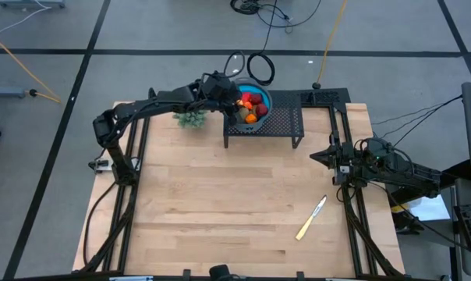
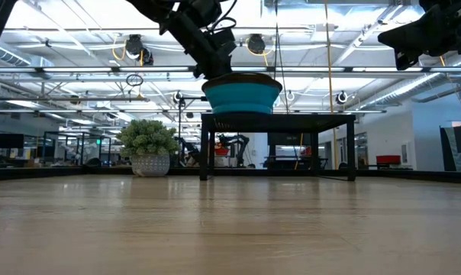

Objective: Pick & Place Fruit
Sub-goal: Put the orange peach into the blue strainer bowl on the shelf, then put the yellow table knife on the shelf

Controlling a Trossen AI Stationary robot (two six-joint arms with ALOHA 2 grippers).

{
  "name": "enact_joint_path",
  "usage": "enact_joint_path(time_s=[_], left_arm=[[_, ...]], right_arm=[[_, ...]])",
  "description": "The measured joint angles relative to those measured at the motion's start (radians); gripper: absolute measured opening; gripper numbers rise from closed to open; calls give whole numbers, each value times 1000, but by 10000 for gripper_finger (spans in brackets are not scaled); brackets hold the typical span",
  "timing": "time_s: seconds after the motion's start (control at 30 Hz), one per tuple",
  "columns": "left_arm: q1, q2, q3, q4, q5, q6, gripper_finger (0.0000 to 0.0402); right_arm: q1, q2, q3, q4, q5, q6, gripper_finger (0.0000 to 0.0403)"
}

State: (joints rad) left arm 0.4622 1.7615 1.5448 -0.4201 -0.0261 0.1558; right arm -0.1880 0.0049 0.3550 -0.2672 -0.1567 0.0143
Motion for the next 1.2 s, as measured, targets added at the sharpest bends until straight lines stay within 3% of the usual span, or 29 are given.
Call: enact_joint_path(time_s=[0.37,0.67,0.97,1.2], left_arm=[[0,0,0,5,-1,-2,175],[-22,-90,-1,33,-32,-6,184],[-118,-236,-1,8,-34,-175,184],[-260,-302,-1,4,-34,-300,184]], right_arm=[[0,0,0,0,-1,0,0],[0,0,0,6,-3,0,0],[0,0,0,8,-5,63,0],[0,0,0,8,-8,167,0]])
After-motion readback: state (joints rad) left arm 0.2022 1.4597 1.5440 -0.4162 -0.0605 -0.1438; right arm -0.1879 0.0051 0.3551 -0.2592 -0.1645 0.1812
